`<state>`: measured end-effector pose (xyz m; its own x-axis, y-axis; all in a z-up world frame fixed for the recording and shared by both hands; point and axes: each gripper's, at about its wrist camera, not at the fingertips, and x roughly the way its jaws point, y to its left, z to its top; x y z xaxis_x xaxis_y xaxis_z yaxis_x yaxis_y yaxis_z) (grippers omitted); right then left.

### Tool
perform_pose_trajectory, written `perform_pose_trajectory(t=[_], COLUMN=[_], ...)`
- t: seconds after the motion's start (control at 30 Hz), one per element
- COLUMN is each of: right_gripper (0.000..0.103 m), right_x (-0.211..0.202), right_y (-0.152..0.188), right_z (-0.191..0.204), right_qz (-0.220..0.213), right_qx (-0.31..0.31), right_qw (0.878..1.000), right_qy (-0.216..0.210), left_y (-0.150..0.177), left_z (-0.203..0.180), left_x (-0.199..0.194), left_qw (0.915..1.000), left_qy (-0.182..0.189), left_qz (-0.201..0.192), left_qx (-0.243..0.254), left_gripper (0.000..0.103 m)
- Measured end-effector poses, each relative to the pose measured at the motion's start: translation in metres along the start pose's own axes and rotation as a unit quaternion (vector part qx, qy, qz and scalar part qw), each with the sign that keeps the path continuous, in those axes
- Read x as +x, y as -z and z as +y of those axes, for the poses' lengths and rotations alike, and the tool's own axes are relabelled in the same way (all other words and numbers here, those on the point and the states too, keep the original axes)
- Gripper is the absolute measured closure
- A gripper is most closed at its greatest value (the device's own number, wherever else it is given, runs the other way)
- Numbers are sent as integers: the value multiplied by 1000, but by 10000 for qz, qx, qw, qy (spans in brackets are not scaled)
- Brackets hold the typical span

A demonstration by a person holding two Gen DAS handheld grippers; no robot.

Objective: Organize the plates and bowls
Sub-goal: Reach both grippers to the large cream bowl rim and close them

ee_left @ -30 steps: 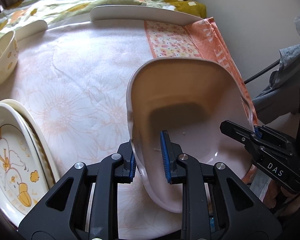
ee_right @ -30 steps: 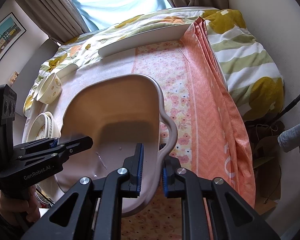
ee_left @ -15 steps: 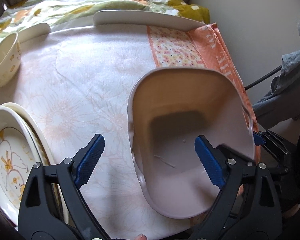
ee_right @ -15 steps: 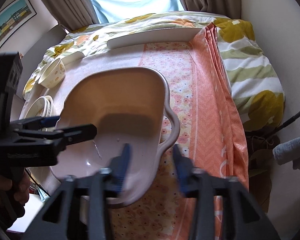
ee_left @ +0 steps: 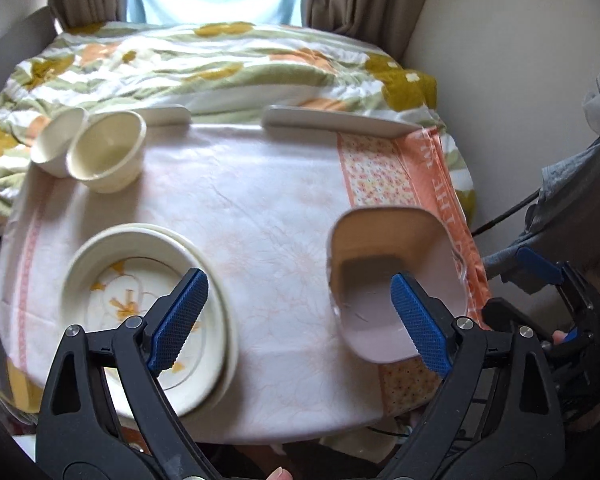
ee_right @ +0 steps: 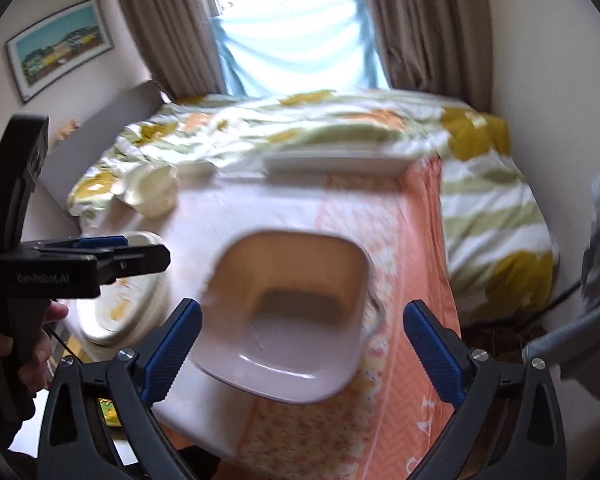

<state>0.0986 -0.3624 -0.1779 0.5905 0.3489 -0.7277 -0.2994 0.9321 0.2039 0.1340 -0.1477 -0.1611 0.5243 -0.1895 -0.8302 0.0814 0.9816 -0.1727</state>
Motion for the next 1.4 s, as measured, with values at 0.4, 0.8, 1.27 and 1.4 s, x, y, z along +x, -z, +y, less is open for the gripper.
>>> perform_pose_trajectory(t=[0.4,0.8,1.27,1.4], right_gripper=[2,16,73,85], right_x=[1,167,309,310], right_y=[-109,-174,-142,-139], right_z=[119,174,177,171], right_qz=[-371,637,1773,1749], right_qx=[-1061,-77,875,1121], right_qw=[9925,9936,9744,9709], right_qy=[-488,-933,-1071,-1193], left_y=[-39,-89,-99,-98], left_z=[126,289,319,322], left_x=[-98,1,139,140], left_qw=[9875,9836,9821,9822], left_qy=[-879,504,1144,1188], left_qz=[-1107,-465,601,602], left_qx=[-691,-1669,-1369,-1328], left_gripper=[1,13,69,85])
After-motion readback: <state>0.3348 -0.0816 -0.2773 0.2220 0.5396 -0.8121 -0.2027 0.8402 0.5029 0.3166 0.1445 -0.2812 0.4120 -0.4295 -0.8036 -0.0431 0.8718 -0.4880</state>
